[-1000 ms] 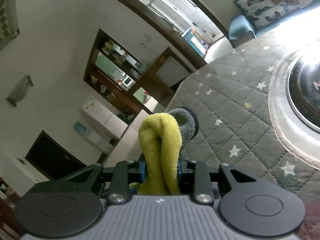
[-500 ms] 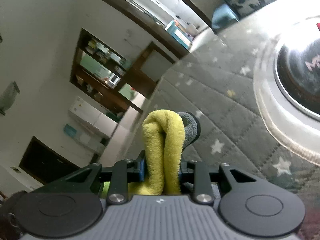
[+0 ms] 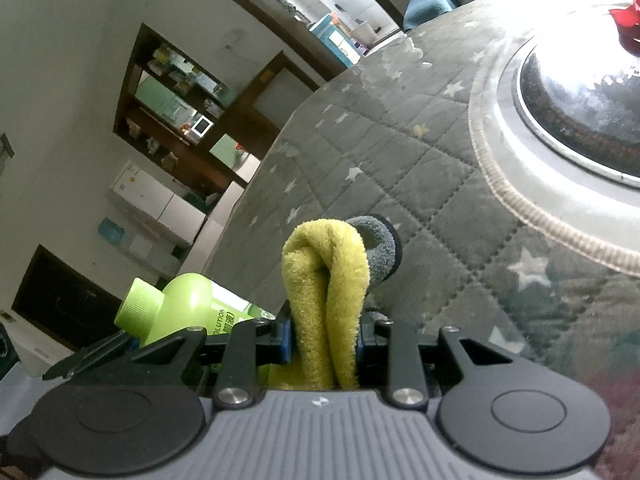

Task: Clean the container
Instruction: 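Wipe the bottle once more with the right tool while the left tool holds it, then lower the green bottle onto the table and open the left tool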

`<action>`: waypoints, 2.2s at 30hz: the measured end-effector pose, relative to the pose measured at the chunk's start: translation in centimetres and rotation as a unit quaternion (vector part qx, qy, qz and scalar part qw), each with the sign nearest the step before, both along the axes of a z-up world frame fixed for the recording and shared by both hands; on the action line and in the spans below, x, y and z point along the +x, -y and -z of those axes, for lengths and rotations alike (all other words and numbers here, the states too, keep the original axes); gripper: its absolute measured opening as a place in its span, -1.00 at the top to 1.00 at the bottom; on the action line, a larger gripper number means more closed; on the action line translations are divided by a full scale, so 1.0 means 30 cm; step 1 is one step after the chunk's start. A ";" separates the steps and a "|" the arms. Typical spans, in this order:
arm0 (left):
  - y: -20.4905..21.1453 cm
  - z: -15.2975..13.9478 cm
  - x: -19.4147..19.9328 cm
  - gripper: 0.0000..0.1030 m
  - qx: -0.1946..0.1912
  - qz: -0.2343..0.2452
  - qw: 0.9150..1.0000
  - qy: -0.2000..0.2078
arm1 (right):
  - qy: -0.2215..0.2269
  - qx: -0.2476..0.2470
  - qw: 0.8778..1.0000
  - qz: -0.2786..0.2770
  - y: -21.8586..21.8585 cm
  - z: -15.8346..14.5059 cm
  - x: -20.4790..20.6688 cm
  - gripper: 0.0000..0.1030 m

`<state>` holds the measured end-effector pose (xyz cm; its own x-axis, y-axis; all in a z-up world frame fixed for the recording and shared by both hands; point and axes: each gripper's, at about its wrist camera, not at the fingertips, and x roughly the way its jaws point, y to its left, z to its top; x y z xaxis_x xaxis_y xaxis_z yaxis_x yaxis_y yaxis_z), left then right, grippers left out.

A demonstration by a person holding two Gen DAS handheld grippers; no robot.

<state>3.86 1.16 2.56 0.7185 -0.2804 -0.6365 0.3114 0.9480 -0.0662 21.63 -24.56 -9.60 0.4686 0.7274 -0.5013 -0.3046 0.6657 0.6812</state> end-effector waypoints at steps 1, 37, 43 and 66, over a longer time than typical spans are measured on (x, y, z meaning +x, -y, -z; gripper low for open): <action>-0.002 0.000 -0.002 -0.50 0.000 0.000 1.000 0.000 | 0.000 -0.001 1.000 -0.005 -0.004 -0.003 -0.010 0.47; -0.013 0.003 -0.004 -0.47 0.002 0.002 1.000 -0.003 | 0.019 -0.030 0.999 -0.031 -0.047 -0.043 -0.002 0.51; -0.018 -0.005 -0.014 -0.63 0.004 -0.005 1.000 -0.003 | 0.055 -0.078 0.995 -0.030 -0.069 -0.087 -0.055 0.45; -0.040 -0.013 -0.081 -1.00 0.030 -0.074 0.996 -0.047 | 0.124 -0.168 0.978 -0.002 -0.072 -0.245 -0.283 -0.25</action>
